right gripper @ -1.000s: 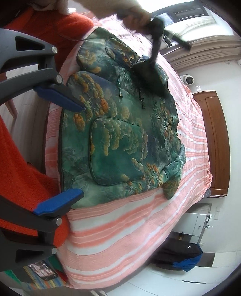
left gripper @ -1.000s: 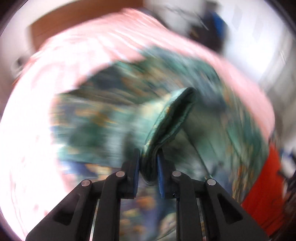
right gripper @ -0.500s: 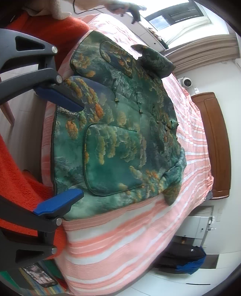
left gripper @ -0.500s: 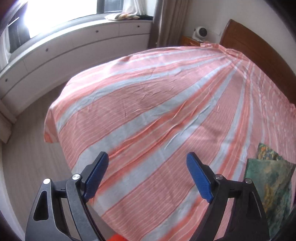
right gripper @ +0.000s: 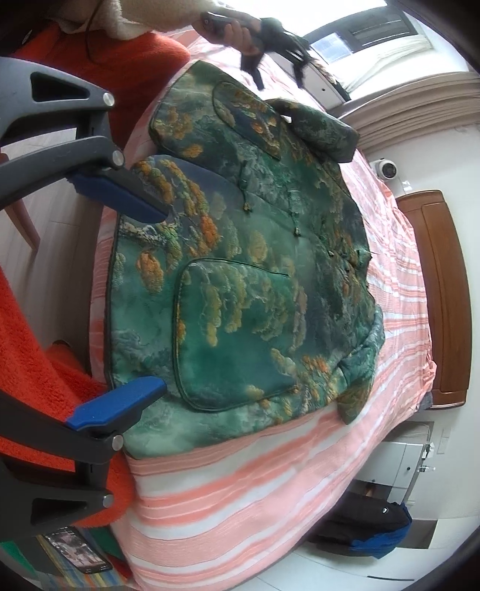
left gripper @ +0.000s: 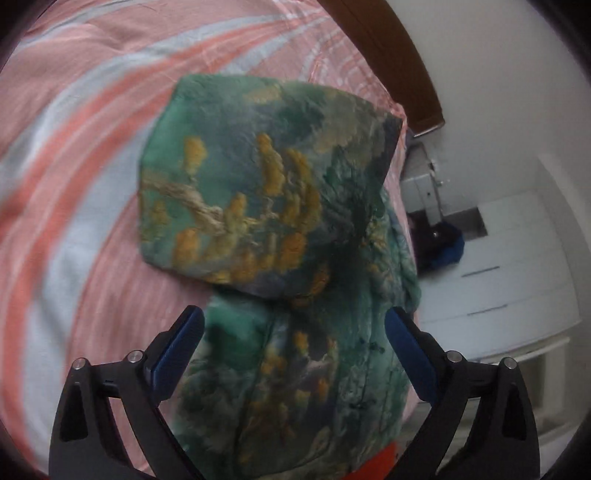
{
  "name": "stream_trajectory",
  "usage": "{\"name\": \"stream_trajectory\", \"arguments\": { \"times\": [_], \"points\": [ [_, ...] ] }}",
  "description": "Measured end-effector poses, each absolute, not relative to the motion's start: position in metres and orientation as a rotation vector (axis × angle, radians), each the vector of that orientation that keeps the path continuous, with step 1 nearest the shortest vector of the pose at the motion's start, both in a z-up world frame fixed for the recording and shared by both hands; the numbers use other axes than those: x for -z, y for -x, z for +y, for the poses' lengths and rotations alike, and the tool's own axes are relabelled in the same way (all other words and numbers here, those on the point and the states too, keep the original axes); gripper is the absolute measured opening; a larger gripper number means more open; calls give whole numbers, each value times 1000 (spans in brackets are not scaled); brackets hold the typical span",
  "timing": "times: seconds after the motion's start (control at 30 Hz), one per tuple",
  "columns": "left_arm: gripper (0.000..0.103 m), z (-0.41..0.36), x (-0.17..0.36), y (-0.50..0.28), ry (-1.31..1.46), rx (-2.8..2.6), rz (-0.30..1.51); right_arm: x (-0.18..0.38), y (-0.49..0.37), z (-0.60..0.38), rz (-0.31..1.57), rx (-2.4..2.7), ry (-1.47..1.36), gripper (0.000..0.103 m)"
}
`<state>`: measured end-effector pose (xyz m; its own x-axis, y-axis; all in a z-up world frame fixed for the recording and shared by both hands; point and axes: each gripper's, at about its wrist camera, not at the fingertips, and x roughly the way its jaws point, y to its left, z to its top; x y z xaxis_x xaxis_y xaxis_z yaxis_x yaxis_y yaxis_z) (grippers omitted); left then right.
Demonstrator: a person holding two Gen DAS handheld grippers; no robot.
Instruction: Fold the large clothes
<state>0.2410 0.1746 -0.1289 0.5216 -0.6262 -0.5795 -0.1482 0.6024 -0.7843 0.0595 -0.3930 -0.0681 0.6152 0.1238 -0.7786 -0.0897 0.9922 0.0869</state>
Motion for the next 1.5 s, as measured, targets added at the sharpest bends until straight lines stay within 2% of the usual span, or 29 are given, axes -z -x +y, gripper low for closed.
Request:
{"name": "stream_trajectory", "arguments": {
  "times": [0.13, 0.17, 0.2, 0.27, 0.3, 0.43, 0.53, 0.6, 0.63, 0.67, 0.83, 1.03, 1.17, 1.3, 1.4, 1.5],
  "points": [
    [97, 169, 137, -265, 1003, 160, 929, 68, -61, -390, 902, -129, -43, 85],
    [87, 177, 134, -267, 1059, 122, 881, 67, -60, -389, 901, -131, -39, 85],
    [76, 185, 129, -266, 1093, 95, 833, 67, -59, -387, 899, -133, -35, 85],
    [15, 205, 113, -269, 1115, 62, 766, 67, -57, -383, 898, -139, -26, 85],
    [12, 215, 100, -270, 1092, 51, 749, 68, -55, -382, 900, -142, -22, 85],
    [10, 257, 32, -260, 911, -91, 613, 77, -55, -380, 919, -158, -42, 85],
    [13, 296, -7, -247, 704, -424, 518, 80, -59, -379, 925, -169, -61, 85],
    [40, 322, -12, -237, 646, -665, 484, 78, -60, -376, 913, -173, -54, 85],
    [75, 335, -9, -233, 668, -721, 497, 77, -59, -375, 905, -175, -51, 85],
    [94, 347, -4, -231, 693, -767, 529, 76, -58, -374, 901, -177, -49, 85],
    [95, 344, 20, -219, 692, -710, 648, 79, -57, -377, 919, -177, -42, 85],
    [96, 277, 47, -199, 542, -539, 766, 56, -104, -402, 983, -258, 138, 85],
    [96, 233, 49, -175, 419, -431, 803, 19, -202, -410, 947, -231, 440, 86],
    [96, 193, 54, -168, 324, -402, 845, 15, -330, -391, 915, -170, 676, 88],
    [96, 177, 56, -160, 284, -379, 871, 33, -428, -378, 947, -82, 729, 88],
    [96, 172, 58, -151, 259, -371, 887, 56, -507, -370, 965, -23, 652, 88]
  ]
}}
